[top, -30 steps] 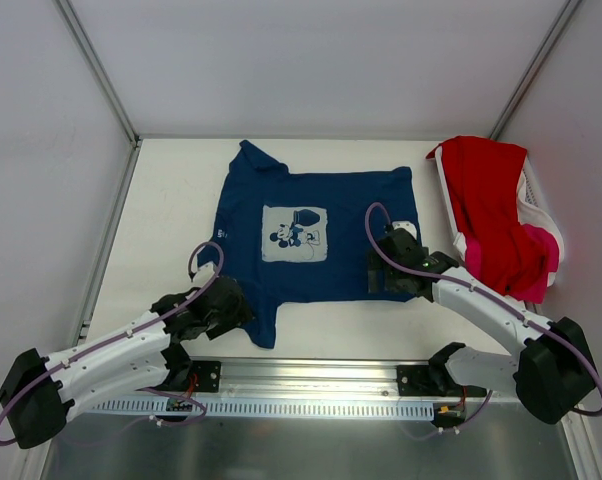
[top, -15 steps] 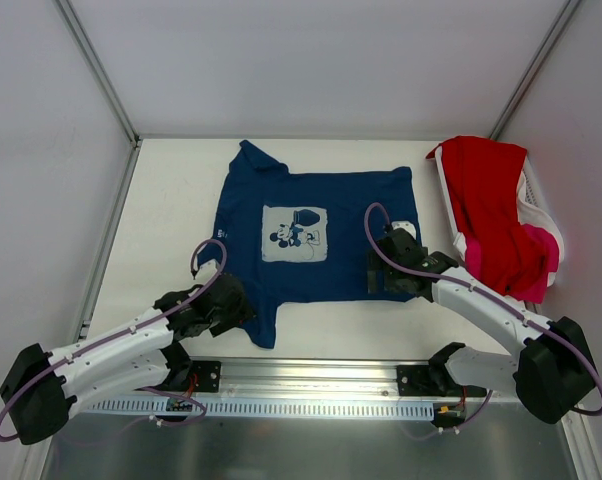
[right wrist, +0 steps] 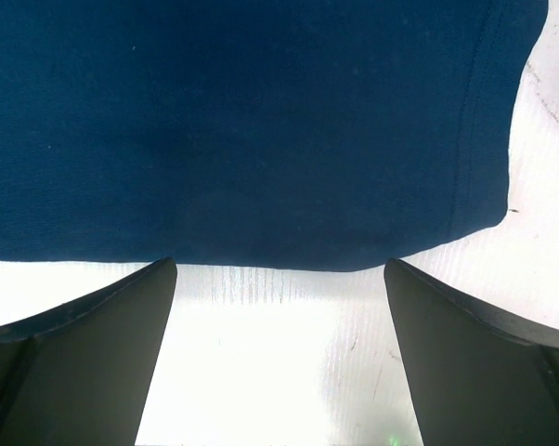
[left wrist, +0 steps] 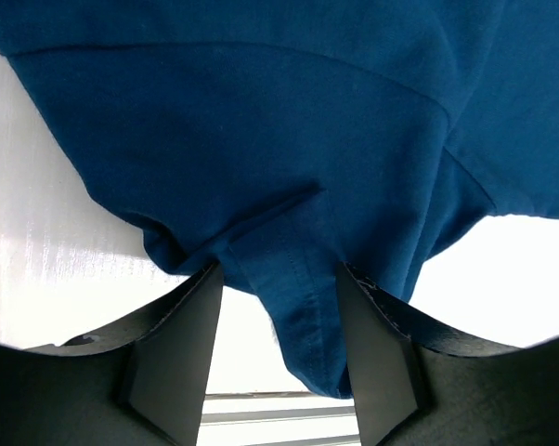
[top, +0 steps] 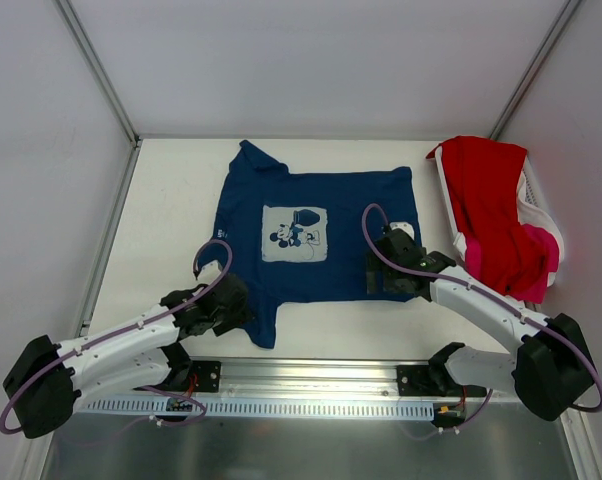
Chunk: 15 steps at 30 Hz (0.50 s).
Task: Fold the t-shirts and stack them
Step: Flatten the tshirt out
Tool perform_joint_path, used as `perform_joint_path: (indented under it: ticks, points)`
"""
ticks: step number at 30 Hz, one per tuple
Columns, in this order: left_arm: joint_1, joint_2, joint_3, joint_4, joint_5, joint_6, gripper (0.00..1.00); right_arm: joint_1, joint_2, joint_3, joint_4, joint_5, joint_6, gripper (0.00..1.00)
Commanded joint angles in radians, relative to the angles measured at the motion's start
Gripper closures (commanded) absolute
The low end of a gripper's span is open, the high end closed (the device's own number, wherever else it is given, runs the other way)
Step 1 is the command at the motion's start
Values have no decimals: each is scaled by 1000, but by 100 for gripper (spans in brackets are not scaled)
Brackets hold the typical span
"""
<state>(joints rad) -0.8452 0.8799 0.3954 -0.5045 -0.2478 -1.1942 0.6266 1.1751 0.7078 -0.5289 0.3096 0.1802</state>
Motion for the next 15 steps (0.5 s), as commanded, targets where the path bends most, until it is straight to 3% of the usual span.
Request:
perform_joint_path:
  ticks: [1,15]
  points:
    - [-11,16,-9,17,-36,-5,49,7,6,7,-2,16,16,1]
    - [-11,51,-1,27,-42,2,75,15,40,24,-3,22,10,1]
